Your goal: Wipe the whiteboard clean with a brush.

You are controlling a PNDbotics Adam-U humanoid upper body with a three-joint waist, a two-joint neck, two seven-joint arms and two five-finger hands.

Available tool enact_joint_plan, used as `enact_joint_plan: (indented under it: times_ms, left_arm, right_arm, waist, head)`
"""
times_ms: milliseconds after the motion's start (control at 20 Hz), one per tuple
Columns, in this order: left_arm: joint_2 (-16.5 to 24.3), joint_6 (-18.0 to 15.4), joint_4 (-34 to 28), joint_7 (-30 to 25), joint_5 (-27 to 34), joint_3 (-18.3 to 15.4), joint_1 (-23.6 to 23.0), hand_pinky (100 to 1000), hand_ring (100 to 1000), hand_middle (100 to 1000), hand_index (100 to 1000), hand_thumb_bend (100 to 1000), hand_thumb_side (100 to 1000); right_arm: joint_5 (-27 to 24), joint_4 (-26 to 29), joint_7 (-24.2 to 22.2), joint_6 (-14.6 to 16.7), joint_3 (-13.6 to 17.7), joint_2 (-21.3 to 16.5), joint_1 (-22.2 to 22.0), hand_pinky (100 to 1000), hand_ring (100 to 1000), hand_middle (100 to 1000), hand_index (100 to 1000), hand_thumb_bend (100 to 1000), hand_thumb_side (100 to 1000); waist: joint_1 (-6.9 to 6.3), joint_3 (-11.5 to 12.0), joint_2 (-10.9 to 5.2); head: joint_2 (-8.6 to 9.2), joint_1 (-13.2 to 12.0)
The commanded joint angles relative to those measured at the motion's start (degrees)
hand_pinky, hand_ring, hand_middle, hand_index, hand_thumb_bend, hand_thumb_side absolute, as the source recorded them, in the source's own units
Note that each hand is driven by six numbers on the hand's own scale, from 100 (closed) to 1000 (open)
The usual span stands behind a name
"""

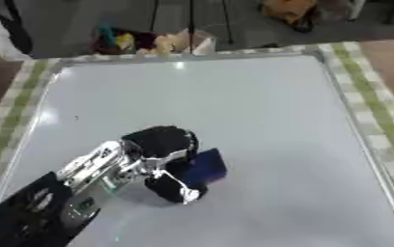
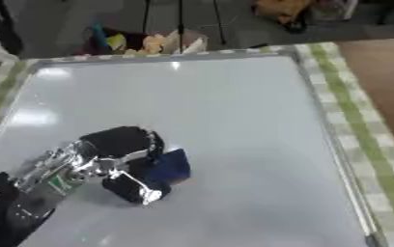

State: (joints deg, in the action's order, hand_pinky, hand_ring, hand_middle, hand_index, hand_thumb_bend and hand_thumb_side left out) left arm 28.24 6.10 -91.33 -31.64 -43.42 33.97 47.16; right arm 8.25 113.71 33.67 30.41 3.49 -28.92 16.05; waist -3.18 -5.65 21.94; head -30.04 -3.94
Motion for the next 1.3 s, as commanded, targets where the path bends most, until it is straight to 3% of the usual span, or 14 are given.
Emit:
enact_joint_plan:
  times_ms: [50,650,1300]
  left_arm:
    - [1.0,0.3,-0.5,0.0,-0.4,-0.6,0.5,428,540,511,189,246,419]
    - [2.6,1.4,-2.6,0.4,0.2,-2.1,0.3,424,529,498,186,222,414]
    - [6.3,3.7,-5.4,0.6,1.1,-6.0,-0.2,425,524,489,182,214,406]
  right_arm:
    - [-0.3,0.9,-0.1,0.3,0.3,-0.8,0.1,741,693,556,782,100,814]
    - [-0.4,0.9,-0.3,0.5,0.3,-1.1,-0.1,743,695,556,782,100,815]
    - [-0.2,0.9,-0.4,0.5,0.2,-1.2,-0.4,744,696,555,783,100,816]
  waist:
    - [0.40,0.0,-1.08]
    - [0.32,0.5,-1.31]
    - [0.12,0.9,-1.43]
  head:
    - [0.81,-0.1]
    - [0.72,-0.1]
    - [0.46,0.0]
